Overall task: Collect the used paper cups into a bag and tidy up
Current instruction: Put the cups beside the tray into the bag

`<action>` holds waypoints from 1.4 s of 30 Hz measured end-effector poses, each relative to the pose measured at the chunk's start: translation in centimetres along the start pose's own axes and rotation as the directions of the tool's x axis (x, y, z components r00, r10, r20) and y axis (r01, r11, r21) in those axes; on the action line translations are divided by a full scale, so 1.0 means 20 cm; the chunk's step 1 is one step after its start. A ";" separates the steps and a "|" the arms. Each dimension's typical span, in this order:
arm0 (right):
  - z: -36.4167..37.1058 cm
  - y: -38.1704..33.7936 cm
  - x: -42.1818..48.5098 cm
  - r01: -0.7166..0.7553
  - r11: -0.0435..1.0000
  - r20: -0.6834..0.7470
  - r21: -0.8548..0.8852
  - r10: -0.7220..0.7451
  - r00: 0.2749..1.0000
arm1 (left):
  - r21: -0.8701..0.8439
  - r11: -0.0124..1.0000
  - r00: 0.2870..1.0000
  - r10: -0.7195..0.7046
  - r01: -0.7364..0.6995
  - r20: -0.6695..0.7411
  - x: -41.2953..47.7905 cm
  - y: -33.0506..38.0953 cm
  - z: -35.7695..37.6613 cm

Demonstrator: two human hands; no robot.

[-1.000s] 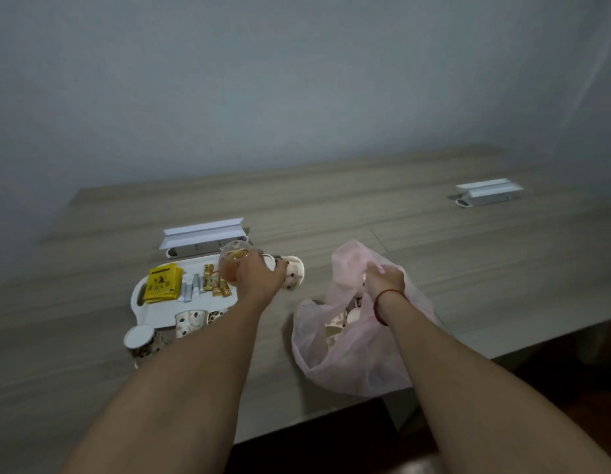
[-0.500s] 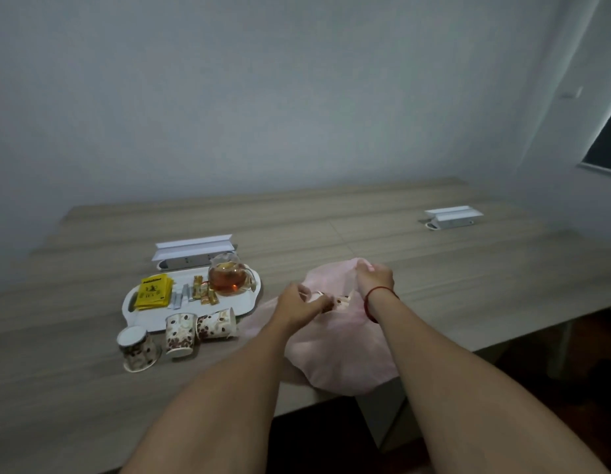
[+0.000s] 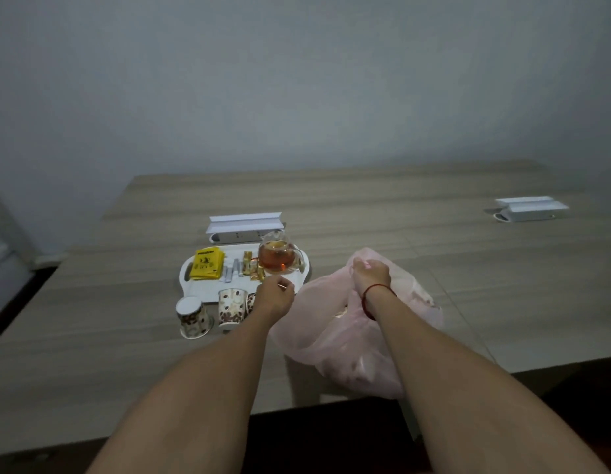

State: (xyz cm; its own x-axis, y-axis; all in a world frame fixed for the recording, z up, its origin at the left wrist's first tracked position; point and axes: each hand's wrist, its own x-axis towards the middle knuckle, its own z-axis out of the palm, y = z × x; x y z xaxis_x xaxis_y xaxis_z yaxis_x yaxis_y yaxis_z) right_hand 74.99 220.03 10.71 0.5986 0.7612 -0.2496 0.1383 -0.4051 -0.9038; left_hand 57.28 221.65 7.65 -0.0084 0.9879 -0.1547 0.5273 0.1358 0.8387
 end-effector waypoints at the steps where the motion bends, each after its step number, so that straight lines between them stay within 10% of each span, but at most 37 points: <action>1: 0.04 0.00 0.02 -0.004 1.000 0.002 -0.016 0.004 1.000 | -0.001 1.000 1.000 -0.023 0.023 -0.014 0.04 -0.03 -0.02; 10: 0.38 0.04 0.30 -0.087 0.989 -0.025 -0.122 0.085 0.996 | 0.254 0.967 0.992 -0.045 0.014 0.115 0.48 -0.27 -0.01; 21: 0.49 0.19 0.52 -0.190 0.972 -0.083 -0.137 0.180 0.980 | 0.700 0.656 0.915 -0.038 -0.280 0.402 0.74 -0.38 0.15; 33: 0.26 0.03 0.33 -0.070 0.994 -0.099 -0.084 0.062 0.993 | 0.473 0.866 0.985 0.171 -0.163 0.027 0.51 -0.03 0.00; 42: -0.02 -0.06 0.06 0.011 1.000 -0.150 0.019 -0.009 0.989 | 0.013 0.923 0.909 0.382 -0.386 -0.168 0.04 0.15 0.11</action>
State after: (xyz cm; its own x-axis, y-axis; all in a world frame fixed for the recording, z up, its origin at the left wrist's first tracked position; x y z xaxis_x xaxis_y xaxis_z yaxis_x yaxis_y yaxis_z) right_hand 75.92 221.16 11.60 0.7093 0.6797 -0.1867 0.1305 -0.3869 -0.9128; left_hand 60.73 222.71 8.86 0.0512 0.9622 0.2676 0.5006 -0.2566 0.8268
